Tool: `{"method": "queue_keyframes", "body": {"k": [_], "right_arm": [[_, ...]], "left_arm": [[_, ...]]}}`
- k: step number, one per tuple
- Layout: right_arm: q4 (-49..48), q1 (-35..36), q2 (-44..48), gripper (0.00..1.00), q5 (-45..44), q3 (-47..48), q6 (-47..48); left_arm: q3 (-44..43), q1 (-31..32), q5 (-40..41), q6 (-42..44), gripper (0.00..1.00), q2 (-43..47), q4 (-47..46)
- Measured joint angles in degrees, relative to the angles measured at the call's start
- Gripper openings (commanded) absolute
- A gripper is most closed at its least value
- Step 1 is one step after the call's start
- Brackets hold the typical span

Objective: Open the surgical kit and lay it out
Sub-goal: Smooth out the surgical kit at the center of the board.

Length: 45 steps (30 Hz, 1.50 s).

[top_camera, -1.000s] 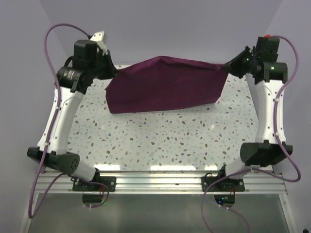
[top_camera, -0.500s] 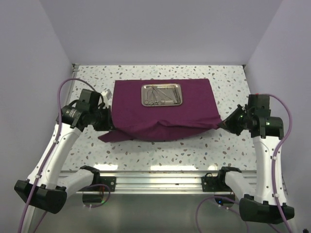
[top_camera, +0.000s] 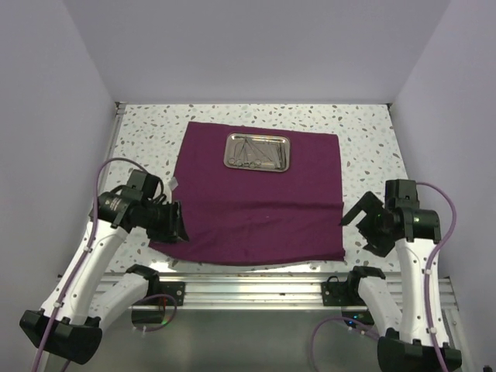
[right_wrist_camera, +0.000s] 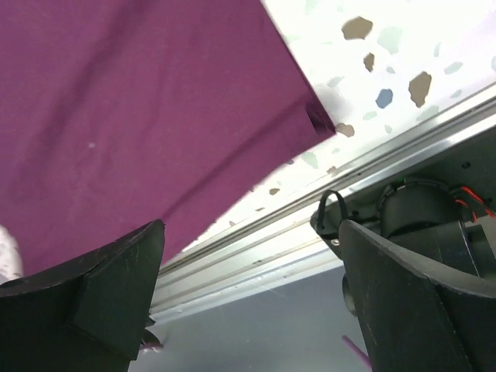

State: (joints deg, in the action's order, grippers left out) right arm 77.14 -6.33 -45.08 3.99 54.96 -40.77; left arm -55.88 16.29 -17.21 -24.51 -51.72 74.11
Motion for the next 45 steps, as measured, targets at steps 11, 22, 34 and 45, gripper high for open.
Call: {"method": "queue_keyframes", "body": {"k": [11,22,34,45], "right_arm": [[-2.0,-0.1,4.3,0.88,3.5,18.1,-0.6],[-20.3,1.4,-12.6,0.0,12.2,-5.8,-9.2],[-26.8,24.6,-22.7,0.0,9.9,-18.6,-12.5],[-32.1,35.3,-36.8,0.0,10.6,-19.6,-15.2]], "left_arm": [[-9.2,0.4,-6.7,-2.3,0.48,-0.1,-1.6],[-8.4,0.5,-1.8,-4.0,0.06,-30.4,-25.0],[-46.3,-3.1,3.0,-4.0,0.0,-67.4,-36.2],[-68.8,-8.7,4.9,-3.7,0.01,-91.9,-36.8]]}}
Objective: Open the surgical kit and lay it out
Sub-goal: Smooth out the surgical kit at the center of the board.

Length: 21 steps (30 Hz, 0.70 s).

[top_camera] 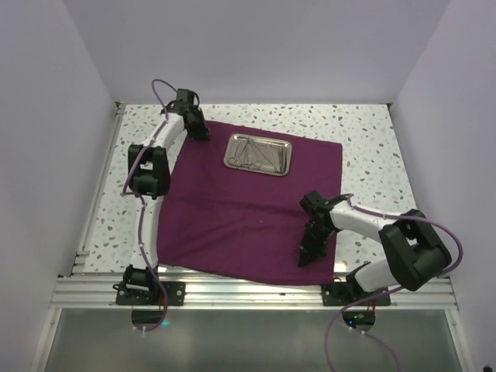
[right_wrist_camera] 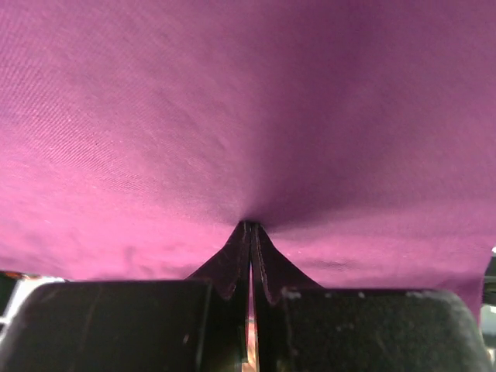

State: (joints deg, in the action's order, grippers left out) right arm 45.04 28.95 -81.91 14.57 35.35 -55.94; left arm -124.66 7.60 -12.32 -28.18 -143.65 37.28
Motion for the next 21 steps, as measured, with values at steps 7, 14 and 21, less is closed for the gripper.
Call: {"method": "queue_keyframes", "body": {"k": [7,14,21], "right_arm": [[-2.6,10.4,-2.8,0.0,5.9,-3.2,-2.6],[-1.7,18.4,-2.8,0.13,0.3,-0.4,-0.5],[16.8,24.7,-6.2,0.9,-9.6,18.4,5.2]], "left_arm": [[-10.3,-2.1,0.0,-1.3,0.01,-6.7,-0.5],[-14.6,-6.5,-1.0,-2.8,0.03,-9.9,-3.5],[-6.9,-6.7,-3.5,-2.1,0.8,-4.6,-8.0]]}}
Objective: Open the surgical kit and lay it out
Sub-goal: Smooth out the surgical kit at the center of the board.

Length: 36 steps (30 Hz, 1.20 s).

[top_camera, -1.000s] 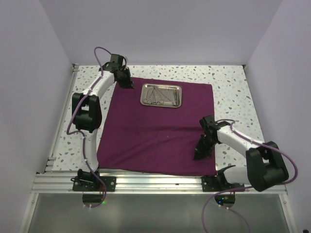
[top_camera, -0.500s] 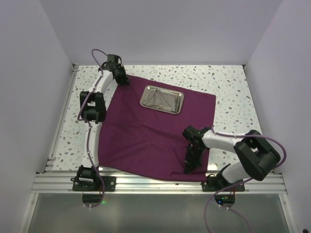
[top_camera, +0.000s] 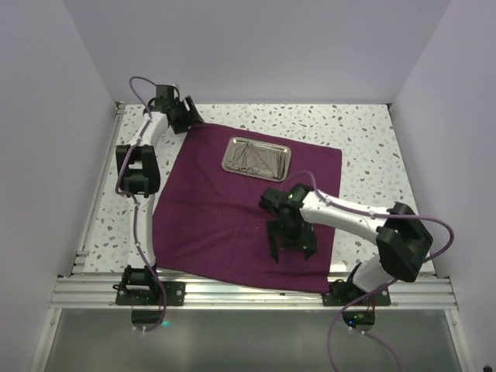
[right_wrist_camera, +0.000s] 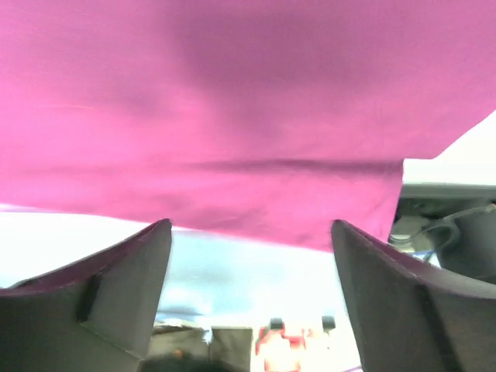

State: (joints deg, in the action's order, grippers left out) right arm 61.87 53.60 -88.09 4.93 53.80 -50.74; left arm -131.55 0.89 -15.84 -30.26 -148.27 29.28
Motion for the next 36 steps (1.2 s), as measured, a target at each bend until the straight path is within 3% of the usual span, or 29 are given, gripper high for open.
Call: {"method": "queue_keyframes", "body": {"k": [1,3,6,11,15,24,36], "right_arm": [[3.0,-0.5,0.0,0.98,-1.8,5.4,1.0],[5.6,-2.9,-0.1,0.98,-5.2,16.8,2.4],[4.9,-9.6,0.5,0.98,-8.5,27.3,4.5],[1.8,-29.0,1.1,0.94,-11.8,29.8,7.9],[-0.5,-39.5,-7.7,0.9,-12.4,32.9,9.6],[-2.1,-46.6,-33.8,0.86,-14.1,55.8,12.7],[-0.7,-52.7,-46.2,0.86,-20.3,64.5,12.9]], "left_arm": [[2.0,0.1,0.0,0.4,0.84,1.9,0.0],[4.9,0.1,-0.1,0.7,0.91,5.5,0.0],[7.2,-0.2,-0.3,2.0,0.92,11.0,0.0],[15.2,-0.5,0.5,3.7,0.89,21.6,-0.9],[22.9,-1.3,0.4,3.9,0.87,25.3,-1.8],[23.0,-2.3,1.0,5.7,0.86,19.0,0.0],[14.0,-2.6,0.7,6.8,0.86,9.4,1.0]]}}
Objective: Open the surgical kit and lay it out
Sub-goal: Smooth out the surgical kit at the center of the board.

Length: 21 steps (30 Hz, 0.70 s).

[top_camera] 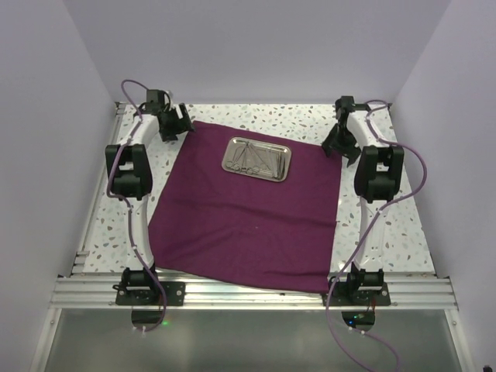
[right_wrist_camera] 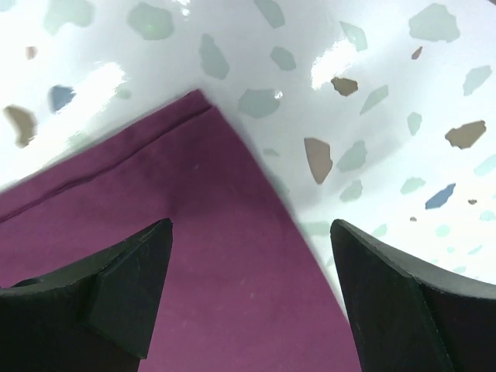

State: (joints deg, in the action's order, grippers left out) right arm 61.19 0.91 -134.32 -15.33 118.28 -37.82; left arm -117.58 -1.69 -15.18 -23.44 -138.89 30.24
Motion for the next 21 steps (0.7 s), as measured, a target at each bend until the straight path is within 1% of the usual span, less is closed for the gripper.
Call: {"method": "queue_keyframes", "body": {"k": [2,3,5,6,8,9,10,11,12,13,14,17,18,19,21], "right_arm": [[-0.2,-0.2,-1.5,0.85,-0.2,0.0,0.2],[-0.5,-0.3,-2.1,0.82,0.1,0.0,0.2],[-1.3,-0.3,-2.1,0.75,0.1,0.0,0.7],[-1.9,-0.3,-2.2,0.67,0.5,0.0,0.9],[-2.9,-0.3,-2.2,0.56,1.3,-0.4,1.0],[-3.7,-0.3,-2.2,0.38,1.9,-0.6,1.1],[-4.3,-0.2,-2.2,0.31,2.7,-0.7,1.3],[-5.3,-0.2,-2.2,0.22,3.5,-0.9,1.2],[-5.9,-0.1,-2.3,0.02,4.4,-1.0,1.2],[-6.5,0.0,-2.4,0.0,5.1,-1.0,1.4],[-7.0,0.0,-2.5,0.0,5.9,-0.9,1.1],[-6.2,-0.2,-4.1,0.0,7.7,1.8,1.0],[-5.5,-0.3,-5.6,0.0,8.6,4.5,1.0],[-5.5,-0.4,-6.1,0.0,8.9,5.2,1.0],[-4.2,-0.5,-9.1,0.0,9.8,10.9,0.7]], "left_arm": [[-0.3,-0.2,-0.1,0.2,0.86,-0.3,0.1],[-0.5,-0.3,-0.2,0.3,0.85,-0.5,0.0],[-0.9,-0.5,-0.4,0.5,0.8,-0.8,0.0],[-1.0,-0.6,-0.6,0.5,0.78,-1.0,-0.1],[-1.1,-0.7,-1.2,0.5,0.67,-1.2,-0.4],[-1.1,-0.8,-1.6,0.5,0.61,-1.4,-0.5],[-1.1,-0.8,-2.2,0.5,0.5,-1.6,-0.9],[-1.1,-0.9,-2.9,0.3,0.43,-1.8,-1.1],[-1.1,-0.9,-3.6,0.4,0.34,-2.0,-1.2],[-1.0,-0.9,-5.0,0.3,0.11,-2.4,-1.5],[-1.0,-0.9,-6.3,0.0,0.0,-2.8,-1.9],[-1.0,-1.0,-10.7,0.0,0.0,-4.0,-3.6],[-1.0,-1.0,-11.2,-0.2,0.0,-4.0,-3.9],[-1.0,-1.0,-11.6,-0.3,0.0,-4.2,-4.1],[-0.7,-1.1,-11.6,-1.3,0.0,-4.2,-5.4]]}}
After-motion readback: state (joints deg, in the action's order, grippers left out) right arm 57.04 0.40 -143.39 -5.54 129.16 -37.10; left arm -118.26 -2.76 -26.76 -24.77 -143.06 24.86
